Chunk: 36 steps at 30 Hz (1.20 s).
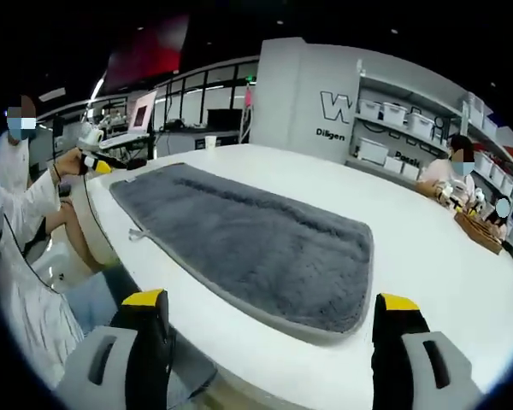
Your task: Open the folded towel by lifting each exposed corner and separating the folded layers until the towel lies flat within the target outline without major curled edges
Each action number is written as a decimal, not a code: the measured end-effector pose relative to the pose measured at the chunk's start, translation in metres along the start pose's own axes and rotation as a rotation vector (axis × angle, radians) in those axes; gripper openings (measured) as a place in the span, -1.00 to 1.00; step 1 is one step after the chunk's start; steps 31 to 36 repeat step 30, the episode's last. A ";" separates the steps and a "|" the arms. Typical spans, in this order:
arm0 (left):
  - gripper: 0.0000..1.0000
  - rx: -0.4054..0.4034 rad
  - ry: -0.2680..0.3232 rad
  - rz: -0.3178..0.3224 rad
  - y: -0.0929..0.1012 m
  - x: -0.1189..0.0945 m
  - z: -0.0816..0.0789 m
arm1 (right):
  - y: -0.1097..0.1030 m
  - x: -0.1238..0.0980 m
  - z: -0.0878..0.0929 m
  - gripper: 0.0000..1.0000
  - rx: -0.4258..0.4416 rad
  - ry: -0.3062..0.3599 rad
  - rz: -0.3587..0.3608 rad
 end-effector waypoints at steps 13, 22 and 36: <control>0.98 0.055 0.023 0.044 0.033 -0.041 0.027 | -0.032 -0.015 0.005 0.99 0.045 0.018 -0.017; 0.98 0.032 0.072 0.031 0.035 -0.061 0.027 | -0.032 -0.033 -0.002 0.99 0.067 0.050 0.016; 0.98 0.035 0.112 0.016 0.046 -0.067 0.034 | -0.039 -0.036 -0.001 0.99 0.094 0.066 0.017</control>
Point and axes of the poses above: the point that each gripper's makers call its tool centre point, and the gripper's own axes: x roughly forward along the fingers, y roughly to its right, z roughly out of its underside, the point moved 6 cm from there along -x, roughly backward along the fingers, and after that the axes turned 14 degrees about -x, right-handed, at the moved point
